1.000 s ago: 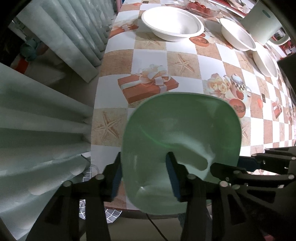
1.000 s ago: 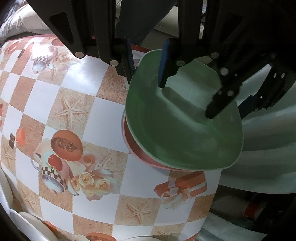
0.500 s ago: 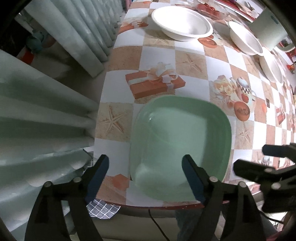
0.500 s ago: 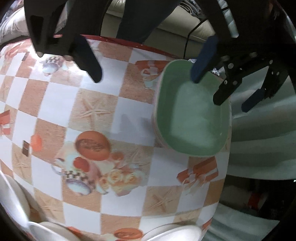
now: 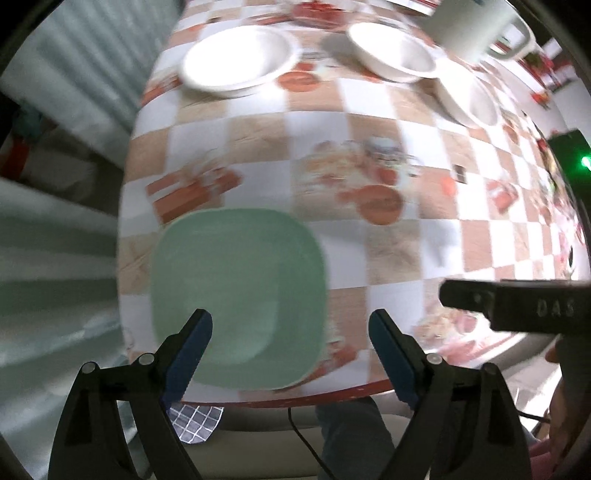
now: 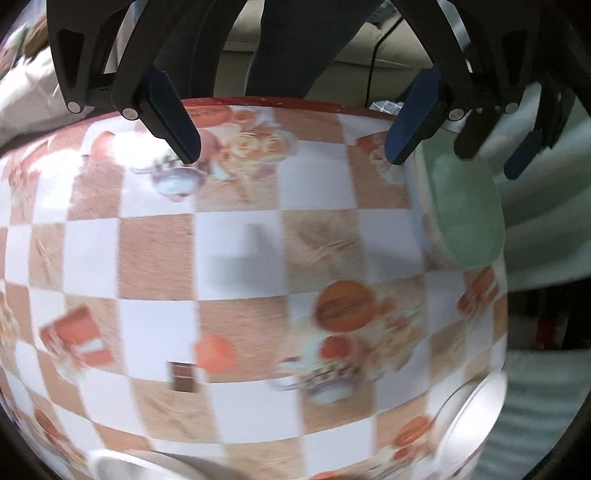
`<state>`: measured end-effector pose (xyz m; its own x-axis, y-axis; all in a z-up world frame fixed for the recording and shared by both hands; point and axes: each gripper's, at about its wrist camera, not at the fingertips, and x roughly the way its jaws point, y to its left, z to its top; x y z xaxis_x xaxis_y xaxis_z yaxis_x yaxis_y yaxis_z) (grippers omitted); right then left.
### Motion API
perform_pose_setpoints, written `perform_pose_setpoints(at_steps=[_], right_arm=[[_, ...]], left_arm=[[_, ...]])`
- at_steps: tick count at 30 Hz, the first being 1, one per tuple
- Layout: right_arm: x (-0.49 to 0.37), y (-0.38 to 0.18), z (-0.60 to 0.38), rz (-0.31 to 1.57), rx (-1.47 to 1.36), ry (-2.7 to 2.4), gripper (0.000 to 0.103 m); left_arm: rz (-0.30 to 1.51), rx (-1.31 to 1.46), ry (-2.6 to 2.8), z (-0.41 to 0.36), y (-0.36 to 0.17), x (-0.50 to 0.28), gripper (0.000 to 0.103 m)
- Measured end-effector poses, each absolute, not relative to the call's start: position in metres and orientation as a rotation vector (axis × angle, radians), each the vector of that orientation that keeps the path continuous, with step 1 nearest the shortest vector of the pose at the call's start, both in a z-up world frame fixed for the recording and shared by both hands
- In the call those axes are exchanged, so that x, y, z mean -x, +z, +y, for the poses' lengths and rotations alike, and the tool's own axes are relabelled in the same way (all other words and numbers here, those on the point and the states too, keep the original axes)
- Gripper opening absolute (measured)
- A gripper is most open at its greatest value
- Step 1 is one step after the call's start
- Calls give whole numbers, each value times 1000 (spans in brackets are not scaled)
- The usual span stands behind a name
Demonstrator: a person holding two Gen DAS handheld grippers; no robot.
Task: Organize plates and bowls
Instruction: 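Open both grippers and lift them off the green plate, then move both grippers over to the rim of a small white plate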
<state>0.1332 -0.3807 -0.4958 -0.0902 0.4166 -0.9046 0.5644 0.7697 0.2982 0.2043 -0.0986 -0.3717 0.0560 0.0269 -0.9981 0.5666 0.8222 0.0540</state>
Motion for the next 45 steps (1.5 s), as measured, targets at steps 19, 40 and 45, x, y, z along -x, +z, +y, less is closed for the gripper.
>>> perform_pose_setpoints(at_steps=[19, 40, 45], right_arm=[[-100, -512, -477, 1675, -904, -334, 100], [-226, -520, -603, 1537, -657, -349, 100], [-262, -532, -606, 1533, -598, -312, 100]], left_arm=[[1550, -483, -489, -211, -398, -211, 89], [1532, -226, -251, -330, -446, -283, 89], [1541, -200, -218, -340, -464, -293, 89]])
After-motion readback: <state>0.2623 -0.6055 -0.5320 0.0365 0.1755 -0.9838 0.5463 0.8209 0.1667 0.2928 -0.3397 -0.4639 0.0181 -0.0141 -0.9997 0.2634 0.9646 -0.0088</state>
